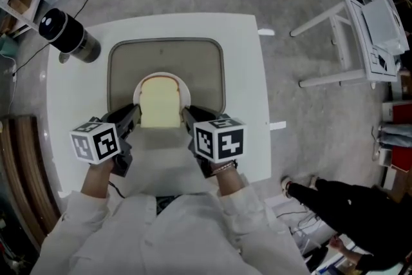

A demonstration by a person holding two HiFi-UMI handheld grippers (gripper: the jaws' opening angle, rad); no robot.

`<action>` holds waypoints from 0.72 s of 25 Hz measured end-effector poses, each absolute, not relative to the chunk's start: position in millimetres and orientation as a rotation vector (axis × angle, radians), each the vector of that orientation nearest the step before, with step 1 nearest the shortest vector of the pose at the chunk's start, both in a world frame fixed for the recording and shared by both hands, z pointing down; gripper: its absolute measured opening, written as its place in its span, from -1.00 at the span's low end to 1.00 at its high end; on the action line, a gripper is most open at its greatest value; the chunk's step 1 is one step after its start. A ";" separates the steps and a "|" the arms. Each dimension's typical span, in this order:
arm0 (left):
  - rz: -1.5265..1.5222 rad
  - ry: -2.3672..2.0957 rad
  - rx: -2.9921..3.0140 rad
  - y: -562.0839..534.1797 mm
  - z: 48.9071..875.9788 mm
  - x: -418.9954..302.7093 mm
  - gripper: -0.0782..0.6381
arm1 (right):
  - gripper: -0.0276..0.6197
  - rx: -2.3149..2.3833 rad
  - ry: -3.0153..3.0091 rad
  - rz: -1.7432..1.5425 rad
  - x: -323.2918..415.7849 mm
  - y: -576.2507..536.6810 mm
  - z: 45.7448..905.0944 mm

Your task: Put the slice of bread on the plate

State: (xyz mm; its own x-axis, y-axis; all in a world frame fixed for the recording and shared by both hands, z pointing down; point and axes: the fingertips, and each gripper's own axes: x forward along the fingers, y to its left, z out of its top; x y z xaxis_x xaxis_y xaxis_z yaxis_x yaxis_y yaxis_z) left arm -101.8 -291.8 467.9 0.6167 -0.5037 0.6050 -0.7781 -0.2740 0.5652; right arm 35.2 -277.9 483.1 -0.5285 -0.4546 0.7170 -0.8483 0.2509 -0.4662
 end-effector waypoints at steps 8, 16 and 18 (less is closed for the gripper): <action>0.398 -0.991 1.954 -322.8 474.8 -96.5 -0.63 | -0.71 1.217 -2.052 1.204 40.1 -306.1 492.6; 0.405 -1.001 1.898 -344.6 495.5 -99.9 -0.63 | -0.71 1.212 -2.015 1.210 37.7 -324.8 505.8; 0.420 -0.994 1.885 -345.0 501.6 -98.1 -0.63 | -0.71 1.210 -2.000 1.207 39.1 -325.7 511.3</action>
